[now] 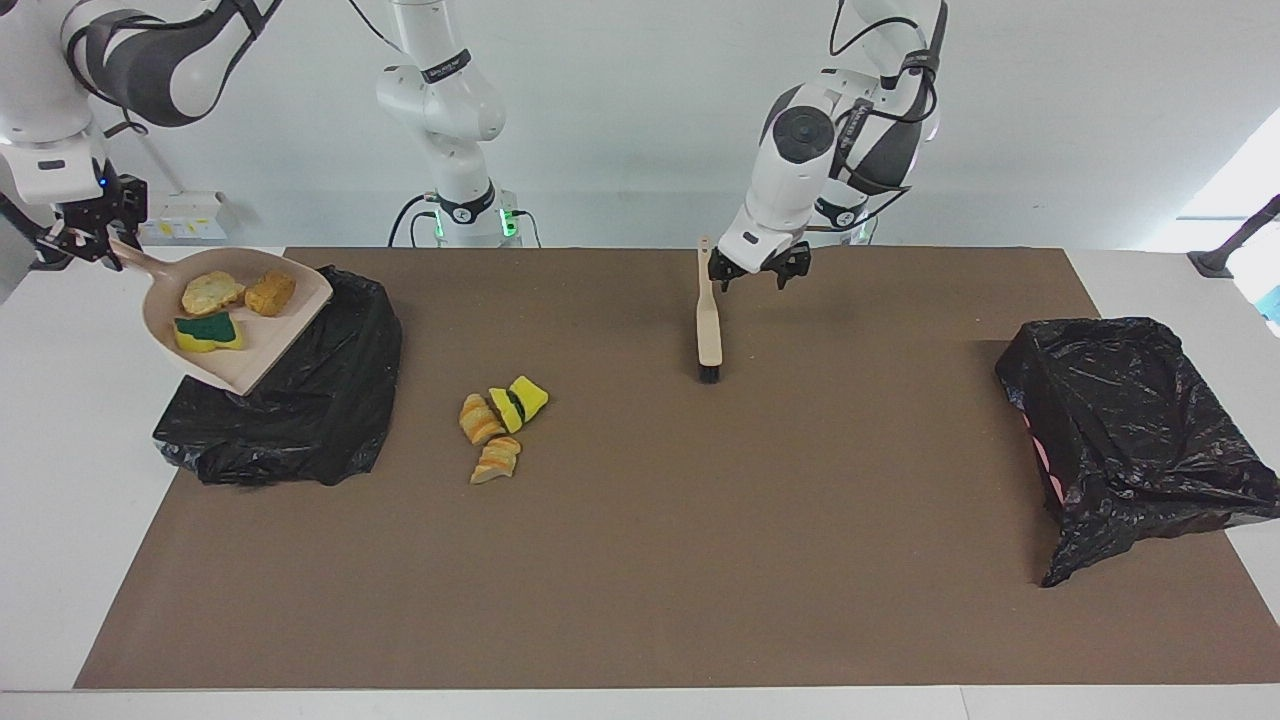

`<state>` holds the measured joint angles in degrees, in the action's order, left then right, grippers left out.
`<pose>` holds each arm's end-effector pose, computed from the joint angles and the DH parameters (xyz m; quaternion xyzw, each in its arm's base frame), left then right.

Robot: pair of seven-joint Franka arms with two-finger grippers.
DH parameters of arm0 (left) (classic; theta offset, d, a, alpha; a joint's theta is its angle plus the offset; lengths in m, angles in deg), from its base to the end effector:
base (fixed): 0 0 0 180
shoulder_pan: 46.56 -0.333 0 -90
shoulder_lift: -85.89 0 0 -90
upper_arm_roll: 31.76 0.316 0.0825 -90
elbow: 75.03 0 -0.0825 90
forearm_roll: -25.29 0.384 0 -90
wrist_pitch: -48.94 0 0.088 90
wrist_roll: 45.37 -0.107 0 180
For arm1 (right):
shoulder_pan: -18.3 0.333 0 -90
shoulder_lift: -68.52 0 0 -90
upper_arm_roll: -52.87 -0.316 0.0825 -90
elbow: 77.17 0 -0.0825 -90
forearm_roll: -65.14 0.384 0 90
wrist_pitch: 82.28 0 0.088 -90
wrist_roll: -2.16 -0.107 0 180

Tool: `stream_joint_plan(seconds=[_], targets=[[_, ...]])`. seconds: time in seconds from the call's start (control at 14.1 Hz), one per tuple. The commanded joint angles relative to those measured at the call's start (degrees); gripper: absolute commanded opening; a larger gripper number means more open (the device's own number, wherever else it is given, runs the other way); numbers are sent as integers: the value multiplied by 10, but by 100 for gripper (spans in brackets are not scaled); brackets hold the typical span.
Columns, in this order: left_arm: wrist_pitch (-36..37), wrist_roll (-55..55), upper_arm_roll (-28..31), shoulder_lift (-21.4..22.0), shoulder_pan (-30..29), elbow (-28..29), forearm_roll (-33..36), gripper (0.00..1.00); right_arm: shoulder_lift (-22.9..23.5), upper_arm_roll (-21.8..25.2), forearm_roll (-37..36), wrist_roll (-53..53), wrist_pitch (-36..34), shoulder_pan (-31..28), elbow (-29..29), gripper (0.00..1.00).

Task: Sweep and dump trash in bin

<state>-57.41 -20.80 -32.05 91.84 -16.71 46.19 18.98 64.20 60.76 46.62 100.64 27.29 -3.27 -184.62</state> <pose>0.4301 -0.2597 0.4476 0.9952 -0.0288 -0.0925 0.0098 0.4681 -0.2928 0.5539 0.7870 0.5960 -0.1099 0.1152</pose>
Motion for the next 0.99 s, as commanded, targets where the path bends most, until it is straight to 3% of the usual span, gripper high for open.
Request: stream_joint_plan(seconds=[0.0,0.14,0.5,0.71,0.92], targets=[[27,-100,-4,-2,-67,-43,-3,100,0,-8,-79,11,18,15,-12,0],[23,-156,-4,-6,-120,-61,2,100,4,-8,-147,-19,16,54,-15,0],[27,-238,-4,-15,-245,-115,9,100,7,-8,-228,-30,14,99,-29,0],[33,-245,-3,-15,-271,-151,46,100,14,-8,-269,-50,7,114,-38,0],[83,-242,-3,-14,-281,-202,51,100,12,-9,-328,-49,-26,151,-37,0]])
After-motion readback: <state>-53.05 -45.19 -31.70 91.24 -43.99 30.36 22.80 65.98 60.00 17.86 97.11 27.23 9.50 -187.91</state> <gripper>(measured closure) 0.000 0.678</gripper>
